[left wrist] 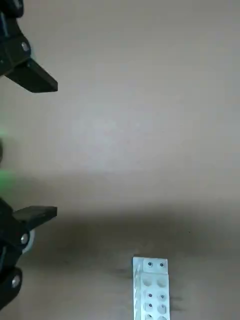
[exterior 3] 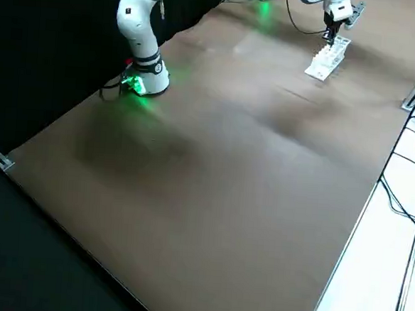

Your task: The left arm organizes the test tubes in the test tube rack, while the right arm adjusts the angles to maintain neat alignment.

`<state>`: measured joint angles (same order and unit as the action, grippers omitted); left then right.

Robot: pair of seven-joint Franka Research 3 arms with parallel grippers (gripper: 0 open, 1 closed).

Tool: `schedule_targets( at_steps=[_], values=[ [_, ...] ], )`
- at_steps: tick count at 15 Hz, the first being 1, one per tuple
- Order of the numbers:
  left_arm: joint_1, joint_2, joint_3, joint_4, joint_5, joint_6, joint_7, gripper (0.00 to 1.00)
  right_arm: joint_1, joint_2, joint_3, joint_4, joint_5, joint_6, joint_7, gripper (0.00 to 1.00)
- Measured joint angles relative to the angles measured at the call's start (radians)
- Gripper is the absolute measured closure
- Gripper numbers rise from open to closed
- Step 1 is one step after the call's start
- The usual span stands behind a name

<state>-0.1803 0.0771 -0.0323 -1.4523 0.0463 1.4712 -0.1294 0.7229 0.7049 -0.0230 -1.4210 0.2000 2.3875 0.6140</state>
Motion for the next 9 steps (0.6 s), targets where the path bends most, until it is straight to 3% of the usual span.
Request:
schedule_targets(
  at_steps=[9],
  values=[
    [0.0,0.0,0.0,0.0,0.0,0.0,0.0,0.0,0.01,0.005,0.0,0.005,0.0,0.047,0.053,0.99]
  ],
)
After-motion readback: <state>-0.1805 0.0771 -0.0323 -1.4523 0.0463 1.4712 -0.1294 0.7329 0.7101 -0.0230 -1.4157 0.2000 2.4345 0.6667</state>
